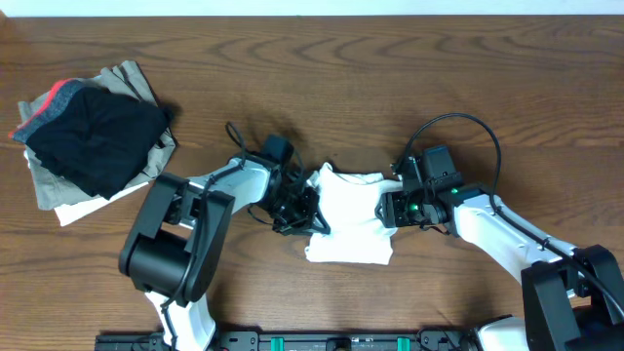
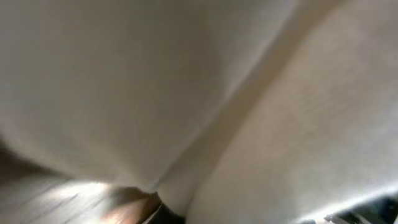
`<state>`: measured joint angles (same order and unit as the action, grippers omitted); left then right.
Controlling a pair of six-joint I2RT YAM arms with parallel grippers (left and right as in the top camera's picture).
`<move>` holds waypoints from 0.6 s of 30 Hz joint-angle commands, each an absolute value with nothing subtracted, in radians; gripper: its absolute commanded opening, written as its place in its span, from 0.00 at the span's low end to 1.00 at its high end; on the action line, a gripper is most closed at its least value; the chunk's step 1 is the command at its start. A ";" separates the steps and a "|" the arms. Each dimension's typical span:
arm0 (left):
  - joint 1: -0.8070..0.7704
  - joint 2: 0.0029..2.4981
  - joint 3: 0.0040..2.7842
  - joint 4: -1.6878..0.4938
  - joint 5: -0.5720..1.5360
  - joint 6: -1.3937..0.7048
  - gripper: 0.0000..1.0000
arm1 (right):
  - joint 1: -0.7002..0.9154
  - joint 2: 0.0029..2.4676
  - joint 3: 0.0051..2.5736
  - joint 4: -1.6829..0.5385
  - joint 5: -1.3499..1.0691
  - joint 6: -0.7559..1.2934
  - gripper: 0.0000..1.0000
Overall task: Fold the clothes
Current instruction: 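Carry the folded shirt leftward with the left gripper, right gripper releasing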
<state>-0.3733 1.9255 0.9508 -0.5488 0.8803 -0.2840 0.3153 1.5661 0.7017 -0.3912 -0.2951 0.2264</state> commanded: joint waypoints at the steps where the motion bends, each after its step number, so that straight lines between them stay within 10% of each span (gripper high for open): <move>1: -0.310 1.905 0.931 -0.607 0.525 -0.282 0.06 | 0.282 1.572 0.698 -0.453 -0.160 0.219 0.64; 11: -0.239 1.755 1.132 -0.831 -0.200 -0.239 0.06 | 0.243 1.341 0.852 -0.657 -0.160 0.175 0.66; 18: -0.200 1.755 1.264 -0.870 -0.250 -0.186 0.06 | 0.242 1.244 0.854 -0.726 -0.153 0.160 0.68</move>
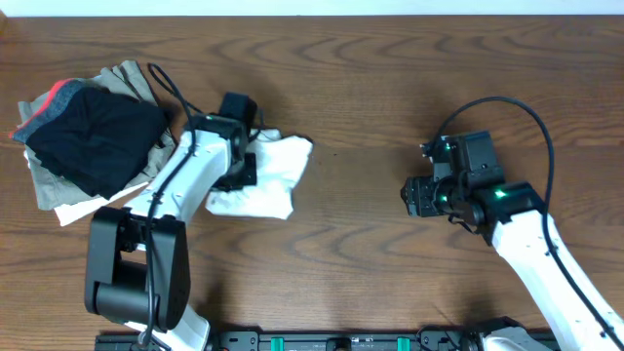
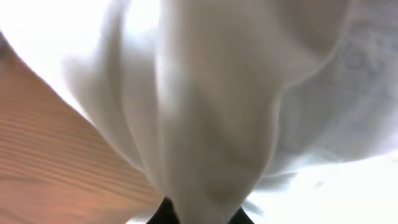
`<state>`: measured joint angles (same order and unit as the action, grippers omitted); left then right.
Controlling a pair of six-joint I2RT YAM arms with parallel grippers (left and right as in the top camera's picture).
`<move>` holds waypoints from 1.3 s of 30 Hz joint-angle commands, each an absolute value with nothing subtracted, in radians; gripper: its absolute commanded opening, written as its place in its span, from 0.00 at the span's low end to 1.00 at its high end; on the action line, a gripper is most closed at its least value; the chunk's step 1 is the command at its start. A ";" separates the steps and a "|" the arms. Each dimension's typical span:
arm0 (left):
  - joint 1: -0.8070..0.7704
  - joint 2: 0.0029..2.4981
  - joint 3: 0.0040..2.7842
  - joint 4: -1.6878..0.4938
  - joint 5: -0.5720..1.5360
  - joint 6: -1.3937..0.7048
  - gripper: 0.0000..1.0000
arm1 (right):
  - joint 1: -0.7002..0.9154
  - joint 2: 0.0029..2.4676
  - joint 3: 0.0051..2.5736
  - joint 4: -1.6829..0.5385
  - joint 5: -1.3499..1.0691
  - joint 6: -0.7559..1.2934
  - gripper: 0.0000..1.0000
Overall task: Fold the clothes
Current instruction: 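Carry the folded shirt leftward with the left gripper, right gripper releasing, then place the folded shirt on top of the clothes stack with the left gripper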
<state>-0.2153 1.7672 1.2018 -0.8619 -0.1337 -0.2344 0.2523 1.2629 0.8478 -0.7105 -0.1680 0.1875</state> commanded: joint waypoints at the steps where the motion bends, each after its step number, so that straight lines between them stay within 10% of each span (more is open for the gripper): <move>1: -0.194 1.754 1.286 -0.872 -0.250 -0.163 0.06 | 0.242 1.241 0.854 -0.738 -0.152 0.159 0.68; 21: 0.114 1.754 1.557 -0.781 -0.346 -0.032 0.06 | 0.242 1.242 0.854 -0.783 -0.134 0.159 0.68; 39: 0.541 1.758 1.557 -0.690 0.223 -0.179 0.06 | 0.242 1.242 0.854 -0.781 -0.134 0.159 0.69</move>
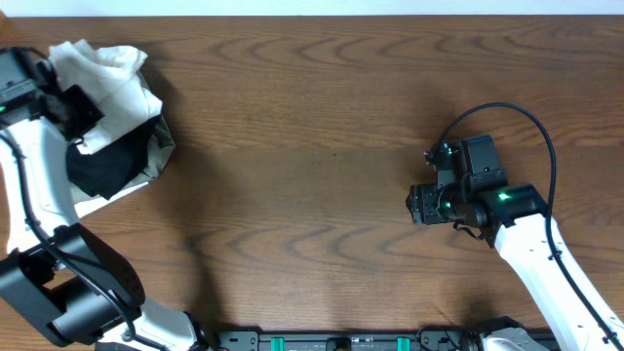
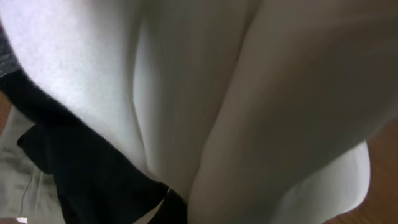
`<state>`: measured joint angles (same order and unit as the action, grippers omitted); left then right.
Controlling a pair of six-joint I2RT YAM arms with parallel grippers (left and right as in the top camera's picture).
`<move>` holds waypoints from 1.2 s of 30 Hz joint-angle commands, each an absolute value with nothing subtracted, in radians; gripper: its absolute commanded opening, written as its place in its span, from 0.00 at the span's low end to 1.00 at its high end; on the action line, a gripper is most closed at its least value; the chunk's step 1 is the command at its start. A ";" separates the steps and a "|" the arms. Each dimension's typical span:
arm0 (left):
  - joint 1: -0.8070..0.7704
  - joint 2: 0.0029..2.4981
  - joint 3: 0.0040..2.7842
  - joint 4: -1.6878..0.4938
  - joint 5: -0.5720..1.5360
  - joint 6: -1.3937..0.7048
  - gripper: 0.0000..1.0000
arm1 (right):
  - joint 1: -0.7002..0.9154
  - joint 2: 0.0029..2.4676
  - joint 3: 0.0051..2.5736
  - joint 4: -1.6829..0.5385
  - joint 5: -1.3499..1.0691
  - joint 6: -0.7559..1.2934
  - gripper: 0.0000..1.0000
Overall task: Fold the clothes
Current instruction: 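Place the folded shirt on top of the clothes stack with the left gripper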
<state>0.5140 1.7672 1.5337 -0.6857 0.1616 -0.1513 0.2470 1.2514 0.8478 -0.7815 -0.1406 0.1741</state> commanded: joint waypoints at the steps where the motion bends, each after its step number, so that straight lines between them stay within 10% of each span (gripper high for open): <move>1: 0.553 1.760 1.555 -0.694 0.224 -0.179 0.06 | 0.242 1.242 0.854 -0.781 -0.134 0.159 0.69; 13: 0.606 1.805 1.539 -0.710 0.139 -0.181 0.06 | 0.242 1.242 0.854 -0.797 -0.134 0.160 0.69; 17: 0.630 1.805 1.539 -0.722 0.137 -0.182 0.65 | 0.242 1.242 0.854 -0.799 -0.134 0.160 0.70; 20: 0.657 1.805 1.539 -0.749 0.094 -0.280 0.79 | 0.242 1.242 0.854 -0.801 -0.134 0.160 0.70; 36: 0.701 1.706 1.539 -0.675 0.666 -0.287 0.79 | 0.242 1.242 0.854 -0.800 -0.104 0.160 0.71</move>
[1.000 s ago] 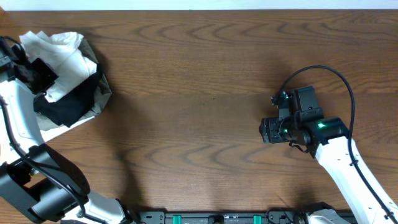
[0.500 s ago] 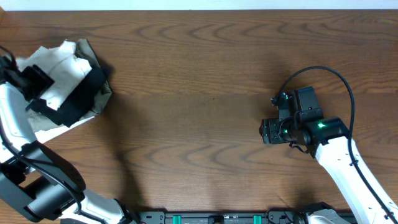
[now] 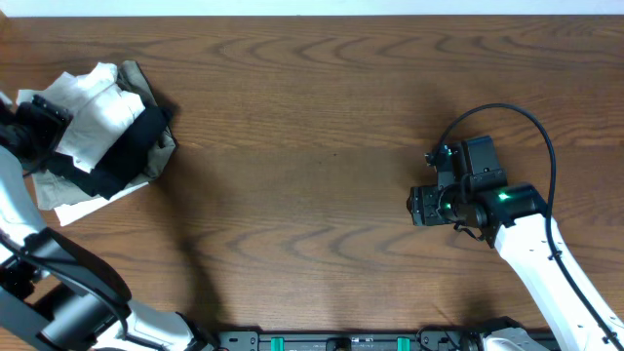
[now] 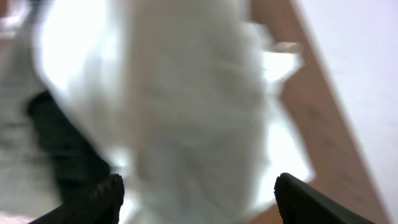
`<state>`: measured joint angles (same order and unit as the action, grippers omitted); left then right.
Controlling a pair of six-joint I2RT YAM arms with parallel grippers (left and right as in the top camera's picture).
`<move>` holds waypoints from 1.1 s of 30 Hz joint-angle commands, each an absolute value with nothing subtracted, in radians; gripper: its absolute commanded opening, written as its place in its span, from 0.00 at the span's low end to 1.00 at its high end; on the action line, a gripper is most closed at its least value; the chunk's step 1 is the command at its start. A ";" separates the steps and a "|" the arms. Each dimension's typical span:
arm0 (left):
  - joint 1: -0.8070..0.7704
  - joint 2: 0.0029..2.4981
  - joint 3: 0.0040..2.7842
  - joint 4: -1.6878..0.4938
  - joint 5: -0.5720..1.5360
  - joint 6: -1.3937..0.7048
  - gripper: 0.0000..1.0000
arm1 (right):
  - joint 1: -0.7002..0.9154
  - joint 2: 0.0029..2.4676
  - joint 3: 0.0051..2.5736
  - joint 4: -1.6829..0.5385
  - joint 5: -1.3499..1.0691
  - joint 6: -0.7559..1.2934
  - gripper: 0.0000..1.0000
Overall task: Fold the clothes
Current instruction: 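Place the folded shirt on top of the clothes stack with the left gripper, then release the shirt and withdraw the left gripper from the stack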
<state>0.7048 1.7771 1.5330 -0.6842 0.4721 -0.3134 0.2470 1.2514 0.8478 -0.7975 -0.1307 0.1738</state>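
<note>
The folded white garment (image 3: 95,107) lies crumpled on top of the clothes pile (image 3: 127,156) at the table's far left, over a black garment and a tan one. My left gripper (image 3: 47,119) sits at the pile's left edge, open. In the left wrist view the white garment (image 4: 193,106) is blurred, just beyond the left gripper (image 4: 199,202), whose two fingertips (image 4: 106,198) stand wide apart with nothing between them. My right gripper (image 3: 419,207) hovers over bare wood at the right, empty; its jaws are too small to read.
The wooden table (image 3: 312,146) runs to a pale back edge at the top of the view. The right arm's black cable (image 3: 507,122) loops above its wrist. A dark rail (image 3: 341,341) lines the front edge.
The left gripper has let go of the white garment, which now rests on the pile, and stands open slightly lower at the pile's left edge. The right arm has not moved.
Both grippers were at the white garment in the table's middle. Then the left gripper held it beside the pile while the right arm had drawn back to the right. Later the left held it over the pile's top left. Now it lies released on the pile.
</note>
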 commanded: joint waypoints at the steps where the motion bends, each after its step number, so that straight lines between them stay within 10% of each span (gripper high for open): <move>1: 0.694 1.686 1.539 -0.680 0.684 -0.274 0.79 | 0.242 1.242 0.854 -0.797 -0.101 0.160 0.71; 5: 0.628 1.621 1.539 -0.727 0.688 -0.189 0.93 | 0.242 1.242 0.854 -0.754 -0.114 0.184 0.99; 21: -0.064 1.505 1.539 -0.897 0.154 -0.131 0.98 | 0.234 1.242 0.854 -0.442 0.018 0.238 0.99; 33: -0.109 1.358 1.539 -0.979 0.234 -0.052 0.98 | 0.186 1.052 0.876 -0.638 0.030 0.249 0.99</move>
<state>-0.1078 1.4609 1.5314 -0.9752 0.1898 -0.1215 0.1913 1.1553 0.8494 -0.6151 0.0078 0.2302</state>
